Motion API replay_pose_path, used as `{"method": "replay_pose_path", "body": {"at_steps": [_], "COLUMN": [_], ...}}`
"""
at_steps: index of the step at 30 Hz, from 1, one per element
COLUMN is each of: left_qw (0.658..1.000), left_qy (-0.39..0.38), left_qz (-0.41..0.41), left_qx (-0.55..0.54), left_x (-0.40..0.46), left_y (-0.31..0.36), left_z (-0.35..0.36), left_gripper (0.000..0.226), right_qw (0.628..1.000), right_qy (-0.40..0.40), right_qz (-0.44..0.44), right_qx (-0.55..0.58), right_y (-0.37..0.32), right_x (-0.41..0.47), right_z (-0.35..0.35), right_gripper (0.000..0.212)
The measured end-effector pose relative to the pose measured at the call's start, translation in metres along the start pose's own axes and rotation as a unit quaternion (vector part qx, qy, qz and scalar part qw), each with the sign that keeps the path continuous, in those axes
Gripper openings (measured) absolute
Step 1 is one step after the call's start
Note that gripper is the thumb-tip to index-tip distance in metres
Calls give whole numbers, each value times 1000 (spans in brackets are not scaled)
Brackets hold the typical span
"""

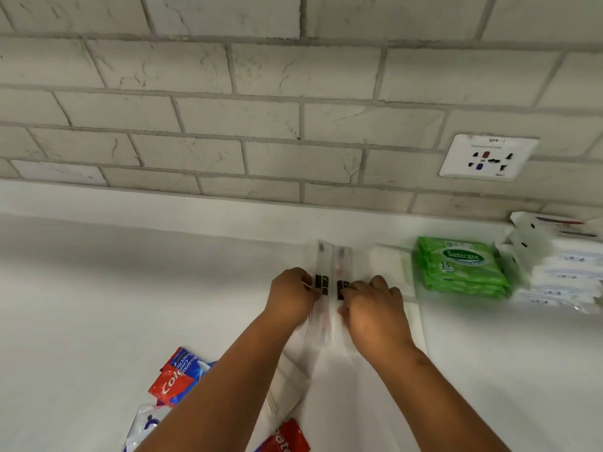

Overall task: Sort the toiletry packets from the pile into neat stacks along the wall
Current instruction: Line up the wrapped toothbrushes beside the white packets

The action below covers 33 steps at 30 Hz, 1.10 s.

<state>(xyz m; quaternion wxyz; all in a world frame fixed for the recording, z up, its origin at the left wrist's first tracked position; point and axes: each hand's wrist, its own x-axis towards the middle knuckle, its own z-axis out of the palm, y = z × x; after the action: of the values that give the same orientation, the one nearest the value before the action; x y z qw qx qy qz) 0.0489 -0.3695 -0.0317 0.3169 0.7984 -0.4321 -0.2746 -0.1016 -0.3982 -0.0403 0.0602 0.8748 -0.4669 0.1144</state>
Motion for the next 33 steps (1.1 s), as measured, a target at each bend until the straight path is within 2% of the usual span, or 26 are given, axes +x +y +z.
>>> {"method": "replay_pose_path", "body": {"at_steps": [4, 7, 13, 21, 26, 29, 33], "left_qw": [999, 998, 996, 997, 997, 996, 995], "left_qy": [15, 21, 15, 12, 34, 50, 71], "left_qz": [21, 40, 64, 63, 61, 57, 46], "left_qx": [48, 36, 65, 50, 33, 39, 60], "left_x": [7, 8, 10, 6, -7, -24, -57], "left_y": [3, 0, -3, -5, -8, -16, -34], "left_z": [6, 10, 16, 12, -7, -28, -57], "left_gripper": [30, 37, 35, 35, 36, 36, 31], "right_qw": [1000, 999, 996, 995, 994, 992, 984], "right_qy": [-18, -16, -45, -48, -17, -28, -80], "right_qz": [-6, -11, -34, -28, -36, -47, -56], "right_qx": [14, 26, 74, 79, 105, 113, 152], "right_y": [3, 3, 1, -2, -10, -24, -51], "right_x": [6, 6, 9, 8, 2, -9, -31], "right_z": [4, 9, 10, 8, -2, -13, -30], "right_gripper": [8, 14, 29, 28, 17, 27, 44]}}
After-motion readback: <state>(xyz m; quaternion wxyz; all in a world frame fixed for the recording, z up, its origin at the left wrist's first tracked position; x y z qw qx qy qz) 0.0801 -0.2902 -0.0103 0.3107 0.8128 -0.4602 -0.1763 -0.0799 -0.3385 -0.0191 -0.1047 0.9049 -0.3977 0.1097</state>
